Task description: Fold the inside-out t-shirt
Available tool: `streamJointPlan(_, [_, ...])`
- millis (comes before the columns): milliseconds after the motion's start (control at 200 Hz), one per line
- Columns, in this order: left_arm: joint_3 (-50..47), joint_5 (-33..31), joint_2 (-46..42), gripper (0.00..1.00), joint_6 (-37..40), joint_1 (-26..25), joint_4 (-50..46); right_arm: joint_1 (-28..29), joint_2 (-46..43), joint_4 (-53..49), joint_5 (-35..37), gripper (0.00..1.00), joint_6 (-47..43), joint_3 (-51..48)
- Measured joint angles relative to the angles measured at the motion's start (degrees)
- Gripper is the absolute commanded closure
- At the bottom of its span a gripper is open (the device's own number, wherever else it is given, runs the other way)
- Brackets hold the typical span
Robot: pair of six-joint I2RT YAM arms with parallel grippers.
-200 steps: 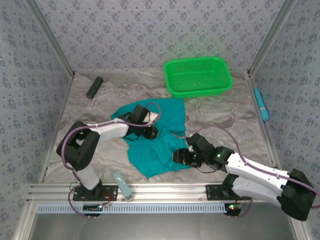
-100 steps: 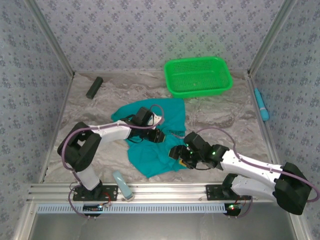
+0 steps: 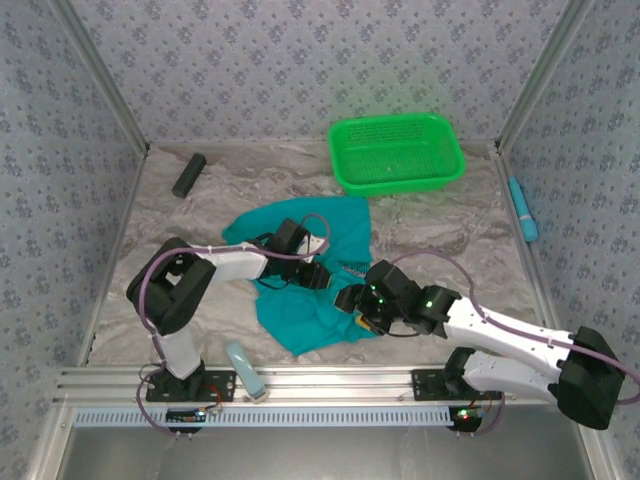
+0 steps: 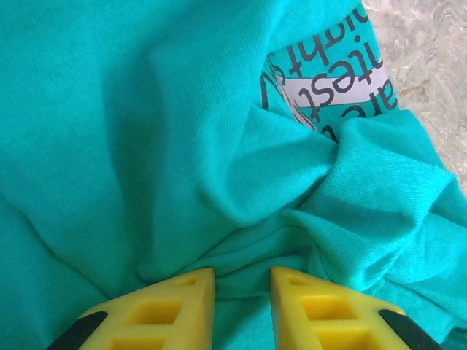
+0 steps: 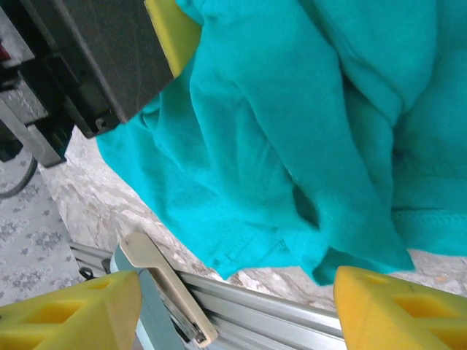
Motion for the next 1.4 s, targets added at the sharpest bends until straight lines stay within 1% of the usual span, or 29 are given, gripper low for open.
streamJointPlan(180, [-0.8, 0.6, 0.0, 0.74, -0.5, 0.0, 1.2, 1.3, 5.3, 3.4, 3.3, 0.28, 2.4, -0.3])
streamJointPlan(380, [-1.2, 1.0, 0.0, 0.74, -1.0, 0.0, 2.2, 2.2, 8.7, 6.9, 5.9, 0.28, 5.0, -1.7])
streamJointPlan(465, [-1.4, 1.1, 0.0, 0.74, -1.0, 0.0, 2.6, 2.3, 9.4, 9.2, 7.3, 0.37, 5.1, -2.1])
streamJointPlan(505, [-1.4, 1.1, 0.0, 0.74, -1.0, 0.0, 2.8, 2.1, 9.6, 11.1, 7.6, 0.47, 5.0, -2.6])
streamJointPlan(560, [-1.6, 1.1, 0.0, 0.74, -1.0, 0.0, 3.0, 1.7, 9.7, 13.6, 8.1, 0.57, 5.1, -3.2])
streamJointPlan(590, [-1.6, 1.1, 0.0, 0.74, -1.0, 0.0, 3.1, 1.6, 9.7, 14.8, 8.3, 0.59, 5.1, -3.5])
streamJointPlan(705, [-1.7, 1.2, 0.0, 0.74, -1.0, 0.0, 3.3, 1.4, 9.4, 16.0, 9.7, 0.59, 4.0, -3.3])
streamJointPlan(845, [-1.9, 1.3, 0.0, 0.74, -1.0, 0.0, 3.7, 0.8, 6.0, 17.8, 11.1, 0.59, -0.8, -3.5])
streamJointPlan(989, [-2.3, 1.5, 0.0, 0.74, -1.1, 0.0, 4.7, -3.9, 5.0, 25.9, 7.9, 0.57, -5.7, -4.2])
streamJointPlan(1039, [-2.4, 1.7, 0.0, 0.74, -1.1, 0.0, 4.8, -4.8, 5.0, 26.8, 7.1, 0.55, -6.8, -4.3])
streamJointPlan(1094, [-2.4, 1.7, 0.0, 0.74, -1.1, 0.0, 4.9, -4.7, 4.6, 25.5, 7.1, 0.54, -7.7, -4.0])
streamJointPlan(1234, [-2.7, 2.0, 0.0, 0.74, -1.0, 0.0, 5.5, -3.7, 0.9, 16.2, 7.6, 0.48, -8.7, -3.6])
streamJointPlan(1399, [-2.9, 2.3, 0.0, 0.74, -1.0, 0.0, 5.9, -3.6, -4.9, 12.2, 7.6, 0.46, -6.9, -8.3])
